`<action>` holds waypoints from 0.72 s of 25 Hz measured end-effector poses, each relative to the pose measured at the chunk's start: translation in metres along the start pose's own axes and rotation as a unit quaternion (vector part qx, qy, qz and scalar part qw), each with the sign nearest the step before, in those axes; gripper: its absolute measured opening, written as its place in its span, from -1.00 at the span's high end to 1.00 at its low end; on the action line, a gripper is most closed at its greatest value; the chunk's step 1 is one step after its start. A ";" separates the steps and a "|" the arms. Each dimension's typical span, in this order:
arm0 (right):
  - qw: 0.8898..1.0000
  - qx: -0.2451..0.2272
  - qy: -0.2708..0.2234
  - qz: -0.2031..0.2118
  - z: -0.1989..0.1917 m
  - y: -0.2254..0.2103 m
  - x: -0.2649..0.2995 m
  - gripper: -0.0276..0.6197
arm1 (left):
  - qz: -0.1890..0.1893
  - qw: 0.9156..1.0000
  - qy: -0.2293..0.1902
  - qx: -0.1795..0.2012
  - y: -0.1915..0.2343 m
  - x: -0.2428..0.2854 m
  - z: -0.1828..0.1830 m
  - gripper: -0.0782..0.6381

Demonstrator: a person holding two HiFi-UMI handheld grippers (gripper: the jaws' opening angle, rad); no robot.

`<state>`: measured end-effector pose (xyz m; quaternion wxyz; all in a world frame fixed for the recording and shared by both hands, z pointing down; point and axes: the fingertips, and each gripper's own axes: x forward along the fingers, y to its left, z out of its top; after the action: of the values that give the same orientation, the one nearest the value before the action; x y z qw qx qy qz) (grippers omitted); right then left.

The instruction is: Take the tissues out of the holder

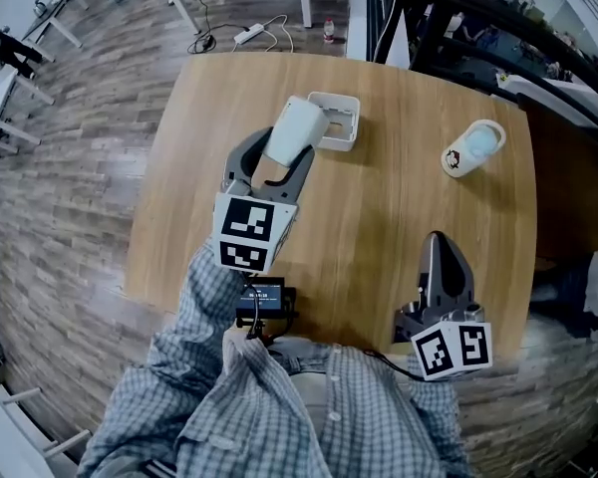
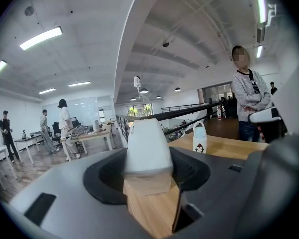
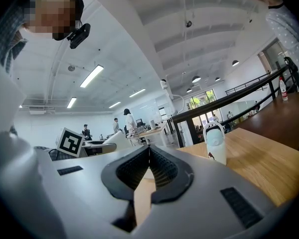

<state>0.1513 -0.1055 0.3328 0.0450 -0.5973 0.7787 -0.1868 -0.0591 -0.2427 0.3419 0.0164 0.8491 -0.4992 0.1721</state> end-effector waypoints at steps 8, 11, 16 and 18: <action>1.000 -0.008 0.002 0.008 0.000 0.006 -0.001 0.88 | -0.012 1.000 -0.016 0.011 -0.020 -0.040 -0.003 0.07; 1.000 -0.012 0.003 0.012 -0.001 0.009 0.000 0.88 | -0.018 1.000 -0.015 0.012 -0.027 -0.050 -0.007 0.07; 1.000 -0.016 0.004 0.015 -0.001 0.011 0.001 0.88 | -0.026 1.000 -0.014 0.004 -0.036 -0.062 -0.012 0.07; 1.000 -0.017 0.005 0.016 -0.001 0.012 0.002 0.88 | -0.027 1.000 -0.014 0.000 -0.039 -0.067 -0.013 0.07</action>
<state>0.1392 -0.1041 0.3297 0.0338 -0.5845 0.7914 -0.1757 -0.0592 -0.1646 0.3393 0.0138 0.8649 -0.4759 0.1594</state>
